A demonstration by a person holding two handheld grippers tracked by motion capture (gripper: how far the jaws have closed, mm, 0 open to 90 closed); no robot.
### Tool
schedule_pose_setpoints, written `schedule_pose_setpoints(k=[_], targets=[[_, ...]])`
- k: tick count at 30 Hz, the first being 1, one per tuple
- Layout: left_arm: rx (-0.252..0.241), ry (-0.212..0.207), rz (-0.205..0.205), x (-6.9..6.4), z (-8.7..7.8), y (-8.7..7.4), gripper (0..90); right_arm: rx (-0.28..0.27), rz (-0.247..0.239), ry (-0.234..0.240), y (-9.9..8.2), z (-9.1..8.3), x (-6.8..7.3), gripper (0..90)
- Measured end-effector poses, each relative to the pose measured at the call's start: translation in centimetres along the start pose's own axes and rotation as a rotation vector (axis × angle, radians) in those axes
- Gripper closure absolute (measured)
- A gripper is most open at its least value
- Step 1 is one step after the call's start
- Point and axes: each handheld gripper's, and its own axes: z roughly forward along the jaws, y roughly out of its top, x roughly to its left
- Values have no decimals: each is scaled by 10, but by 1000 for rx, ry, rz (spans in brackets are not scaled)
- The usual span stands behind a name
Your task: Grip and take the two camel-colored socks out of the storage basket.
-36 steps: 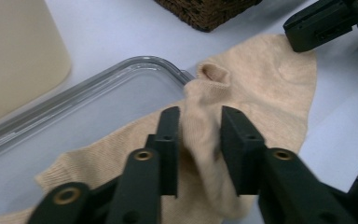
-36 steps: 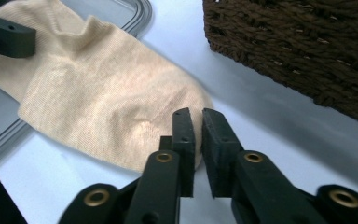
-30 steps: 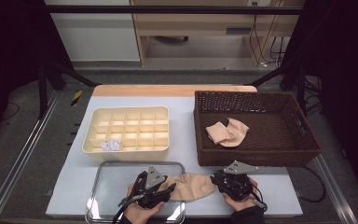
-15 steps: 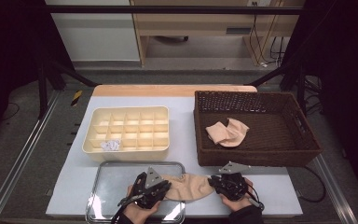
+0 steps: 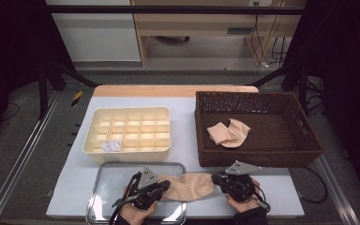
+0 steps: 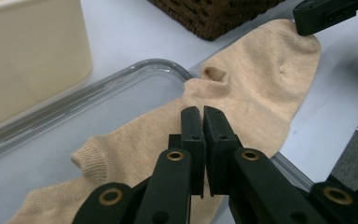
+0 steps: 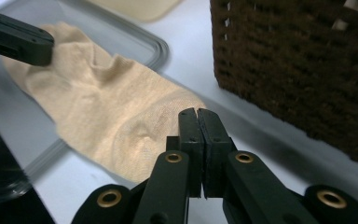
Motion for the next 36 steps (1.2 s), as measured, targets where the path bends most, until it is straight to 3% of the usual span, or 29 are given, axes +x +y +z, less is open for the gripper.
schedule_pose_setpoints(k=[9, 19, 26, 30, 36], targets=[[-43, 3, -20, 10, -23, -1, 868, -49, -29, 37, 13, -8, 13, 896], [-76, 32, -46, 27, -40, -4, 868, -69, -65, 54, 29, -1, 26, 896], [-78, 64, -45, 37, -50, -9, 869, -66, -71, 75, 38, 10, 37, 896], [-89, 80, -65, 46, -59, -11, 869, -62, -83, 90, 43, 18, 44, 896], [-56, 89, -85, 55, -62, -19, 870, -49, -93, 115, 46, 25, 53, 895]])
